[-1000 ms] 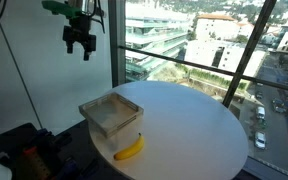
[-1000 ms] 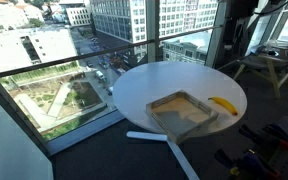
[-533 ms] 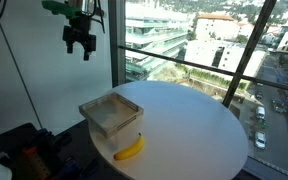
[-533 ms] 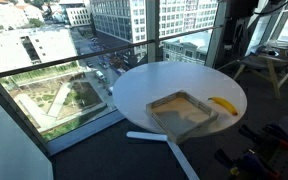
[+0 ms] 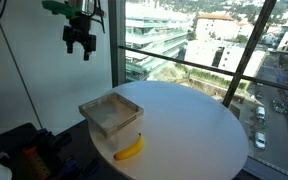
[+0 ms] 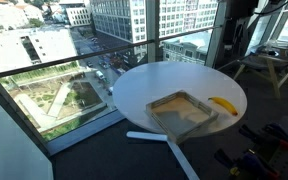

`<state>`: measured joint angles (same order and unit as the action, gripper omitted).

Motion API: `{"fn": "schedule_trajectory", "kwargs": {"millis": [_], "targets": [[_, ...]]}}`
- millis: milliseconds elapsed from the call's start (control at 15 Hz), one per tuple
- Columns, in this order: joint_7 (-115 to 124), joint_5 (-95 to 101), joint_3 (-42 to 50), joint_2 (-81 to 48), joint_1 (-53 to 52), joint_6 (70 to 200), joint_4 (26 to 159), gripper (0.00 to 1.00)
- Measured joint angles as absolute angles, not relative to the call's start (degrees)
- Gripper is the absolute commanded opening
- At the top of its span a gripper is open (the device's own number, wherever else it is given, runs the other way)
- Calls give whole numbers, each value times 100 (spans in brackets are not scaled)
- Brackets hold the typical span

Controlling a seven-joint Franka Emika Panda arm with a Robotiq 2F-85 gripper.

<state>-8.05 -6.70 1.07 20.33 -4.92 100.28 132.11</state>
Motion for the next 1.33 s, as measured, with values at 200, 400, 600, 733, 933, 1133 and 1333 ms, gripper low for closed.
{"fn": "schedule_trajectory", "kwargs": {"millis": [200,400,600,733,933,1133,1333], "targets": [[-805,-670,107,2033,-492,10028,13211,100],[-805,-670,107,2033,-492,10028,13211,100],[-805,-670,104,2030,-491,10028,13213,100],[-805,-665,87,2020,-483,10032,13214,100],[-805,-629,60,2014,-469,10113,13214,100],[-802,-555,41,2014,-450,10255,13214,100],[-793,-416,34,2015,-439,10429,13214,100]]}}
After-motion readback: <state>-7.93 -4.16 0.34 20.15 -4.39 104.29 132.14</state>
